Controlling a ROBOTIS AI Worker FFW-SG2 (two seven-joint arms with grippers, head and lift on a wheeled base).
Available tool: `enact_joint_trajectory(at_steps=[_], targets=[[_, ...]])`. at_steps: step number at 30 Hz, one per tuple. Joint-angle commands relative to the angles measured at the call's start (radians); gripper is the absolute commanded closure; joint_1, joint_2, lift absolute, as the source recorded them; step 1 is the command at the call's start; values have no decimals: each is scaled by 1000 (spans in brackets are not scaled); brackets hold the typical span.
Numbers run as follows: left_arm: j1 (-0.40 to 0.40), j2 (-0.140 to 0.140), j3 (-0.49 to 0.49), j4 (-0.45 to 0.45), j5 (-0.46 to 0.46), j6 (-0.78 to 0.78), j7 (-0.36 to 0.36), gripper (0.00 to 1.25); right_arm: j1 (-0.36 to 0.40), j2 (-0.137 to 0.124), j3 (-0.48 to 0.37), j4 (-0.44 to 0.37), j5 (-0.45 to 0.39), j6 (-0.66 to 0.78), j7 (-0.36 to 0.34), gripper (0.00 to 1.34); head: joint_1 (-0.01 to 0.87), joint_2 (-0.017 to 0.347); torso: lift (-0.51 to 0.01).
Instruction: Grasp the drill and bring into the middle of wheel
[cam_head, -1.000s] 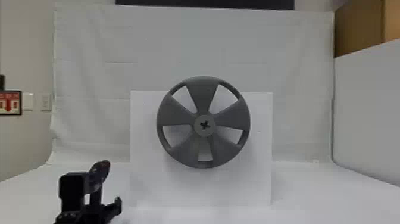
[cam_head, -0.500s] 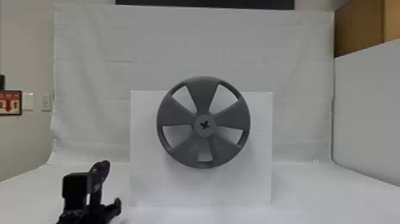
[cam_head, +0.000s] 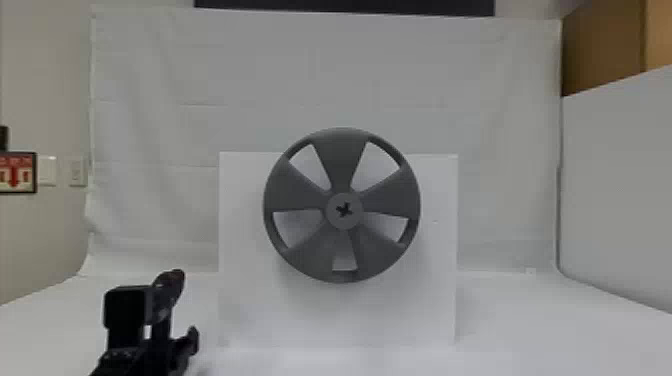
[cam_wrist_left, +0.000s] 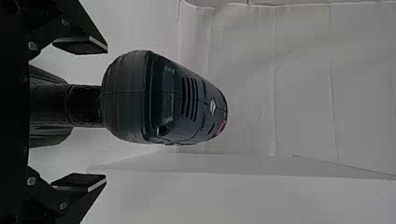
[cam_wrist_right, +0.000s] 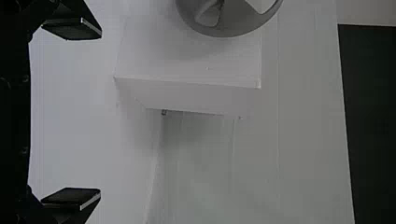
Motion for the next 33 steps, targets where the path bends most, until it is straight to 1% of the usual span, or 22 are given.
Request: enact_joint_trajectory(at_steps=[1, 3, 8, 11, 13, 17, 19, 20, 22, 31, 33], targets=[[-1, -2, 8, 10, 18, -1, 0, 614, -1, 0, 1, 0, 1, 0, 0, 110, 0, 0, -406], [-1, -2, 9, 10, 18, -1, 2, 710, 1, 0, 1, 0, 1, 0, 0, 110, 0, 0, -406], [-1, -2, 11, 10, 22, 0, 3, 736, 1, 0, 1, 0, 1, 0, 0, 110, 0, 0, -406], [1, -3, 9, 10, 24, 0, 8, 838, 1, 0, 1, 0, 1, 0, 0, 111, 0, 0, -406], [4, -3, 5, 10, 32, 0, 25, 932, 2, 2, 1, 0, 1, 0, 0, 110, 0, 0, -406], [7, -3, -5, 9, 36, -1, 51, 995, 2, 2, 0, 0, 1, 0, 0, 110, 0, 0, -406], [11, -3, -5, 9, 45, -18, 66, 1107, 2, 2, 0, 0, 1, 0, 0, 110, 0, 0, -406], [16, -3, -8, 9, 50, -27, 77, 1134, 2, 2, 0, 0, 1, 0, 0, 110, 0, 0, -406], [21, -3, -12, 9, 56, -36, 97, 1138, 4, 2, -3, 0, 1, 0, 0, 110, 0, 0, -406], [25, -2, -17, 1, 53, -36, 98, 1142, 5, 2, -5, 0, 1, 0, 0, 111, 0, 0, -406], [31, -2, -12, -10, 56, -36, 97, 1191, 5, 2, -5, 0, 1, 0, 0, 111, 0, 0, -406]])
